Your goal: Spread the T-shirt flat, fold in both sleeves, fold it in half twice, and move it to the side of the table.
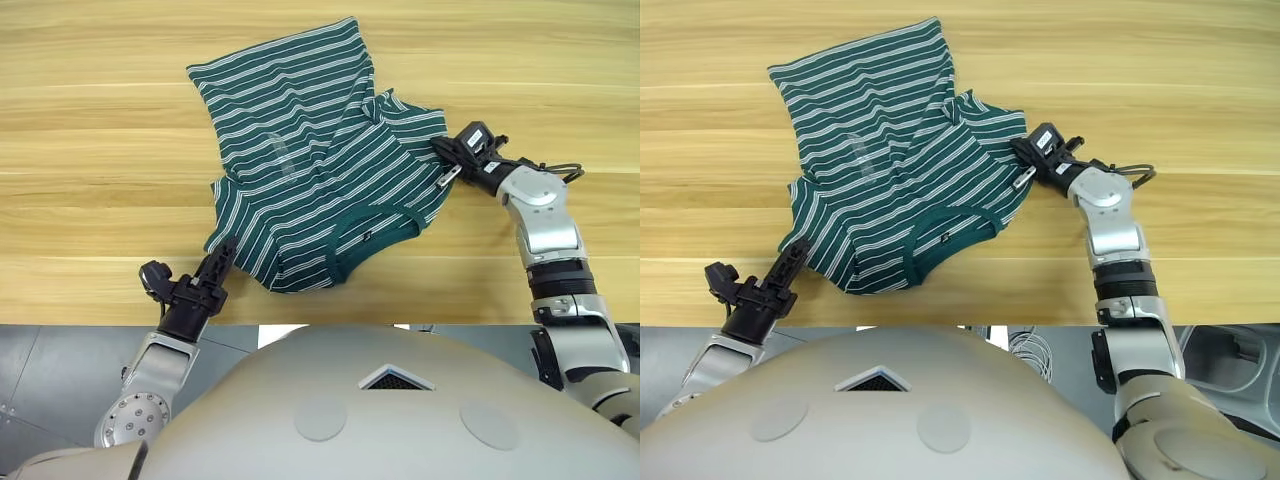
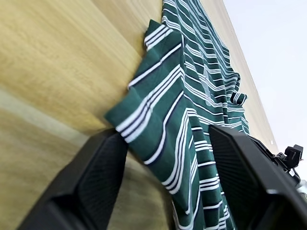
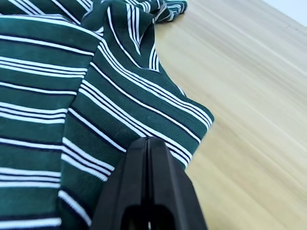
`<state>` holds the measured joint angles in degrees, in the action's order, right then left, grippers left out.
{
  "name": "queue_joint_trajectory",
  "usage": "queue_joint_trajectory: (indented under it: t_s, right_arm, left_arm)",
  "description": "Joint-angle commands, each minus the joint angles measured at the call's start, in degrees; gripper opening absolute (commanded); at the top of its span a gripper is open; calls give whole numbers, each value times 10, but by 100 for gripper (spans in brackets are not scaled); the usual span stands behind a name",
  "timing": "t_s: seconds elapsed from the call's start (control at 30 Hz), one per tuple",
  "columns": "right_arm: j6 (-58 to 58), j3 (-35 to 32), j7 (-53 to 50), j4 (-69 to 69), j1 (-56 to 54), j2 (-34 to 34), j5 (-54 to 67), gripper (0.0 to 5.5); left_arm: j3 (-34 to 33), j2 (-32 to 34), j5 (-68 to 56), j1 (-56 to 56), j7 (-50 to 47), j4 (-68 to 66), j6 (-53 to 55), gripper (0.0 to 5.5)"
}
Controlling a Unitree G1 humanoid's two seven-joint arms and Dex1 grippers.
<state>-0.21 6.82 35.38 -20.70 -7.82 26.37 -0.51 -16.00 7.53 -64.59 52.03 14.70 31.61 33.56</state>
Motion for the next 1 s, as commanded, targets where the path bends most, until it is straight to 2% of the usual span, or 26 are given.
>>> queue_joint_trajectory:
  t_s: [0.03, 0.23, 0.43, 0.6, 0.73, 0.93, 1.0]
  right_arm:
    - [11, -3, -5, -31, 35, 20, -16, 3]
    - [39, -42, -17, 151, 197, 39, 15, 3]
    - [70, -66, -48, 278, 294, 45, 10, 3]
    - [50, -68, -86, 282, 248, 50, -34, 3]
    - [42, -84, -90, 305, 169, 57, -38, 3]
    - [40, -37, -82, 349, 80, 27, -46, 3]
    - [46, -30, -82, 355, 62, 24, -50, 0]
  left_arm:
    - [28, -14, 43, 15, -44, -43, 18, 291]
    - [40, -26, 59, 13, -51, -34, 0, 291]
    - [42, -26, 69, 12, -54, -30, -12, 291]
    - [45, -18, 84, 1, -53, -35, -13, 291]
    - [24, 2, 81, 1, -56, -29, -10, 291]
    - [16, 19, 74, -28, -60, -45, 3, 291]
    - [19, 17, 72, -38, -58, -53, 2, 264]
